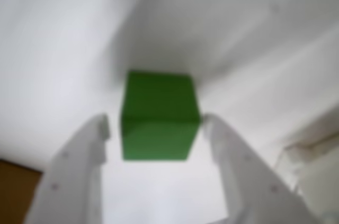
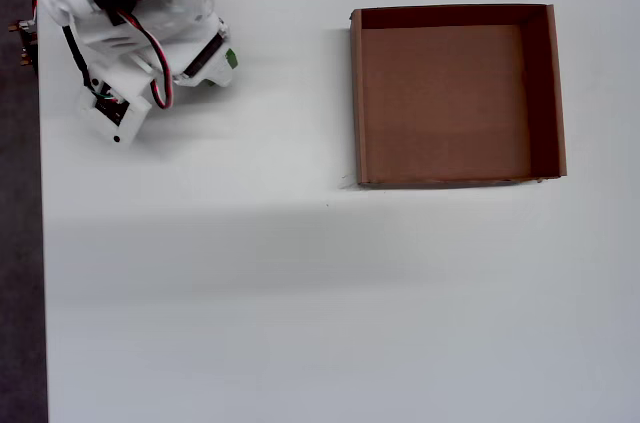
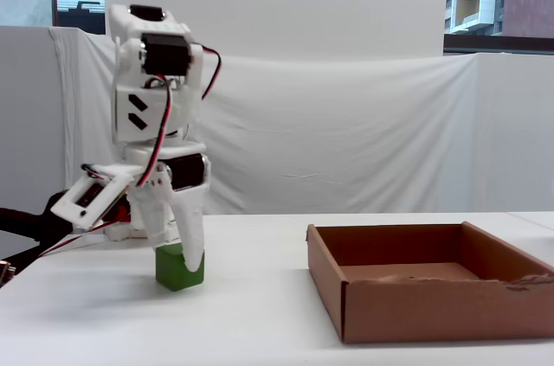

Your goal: Grasp a green cube and put it in a box.

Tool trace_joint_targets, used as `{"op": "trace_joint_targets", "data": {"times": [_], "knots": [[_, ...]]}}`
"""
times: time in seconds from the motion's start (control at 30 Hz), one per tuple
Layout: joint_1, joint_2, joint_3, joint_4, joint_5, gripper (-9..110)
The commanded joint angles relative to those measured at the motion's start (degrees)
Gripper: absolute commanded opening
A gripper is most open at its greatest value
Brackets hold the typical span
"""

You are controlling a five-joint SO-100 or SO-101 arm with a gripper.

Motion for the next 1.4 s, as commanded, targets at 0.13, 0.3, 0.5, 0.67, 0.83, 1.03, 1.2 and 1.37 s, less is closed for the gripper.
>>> {"op": "trace_joint_targets", "data": {"times": [0.13,0.3,0.5,0.67,0.83,1.03,1.2,1.37], "knots": [[-0.26,0.44,-0.62,-0.09,0.09,20],[-0.26,0.53,-0.53,-0.09,0.09,18],[-0.26,0.62,-0.53,0.0,0.09,17],[-0.79,0.7,-0.53,0.09,0.09,16],[-1.32,0.62,-0.53,-0.18,0.09,15],[-1.85,1.41,-0.79,0.88,0.09,14],[-2.2,3.52,-1.93,3.96,-0.44,13],[-2.55,6.24,-3.78,5.98,-0.97,13]]}}
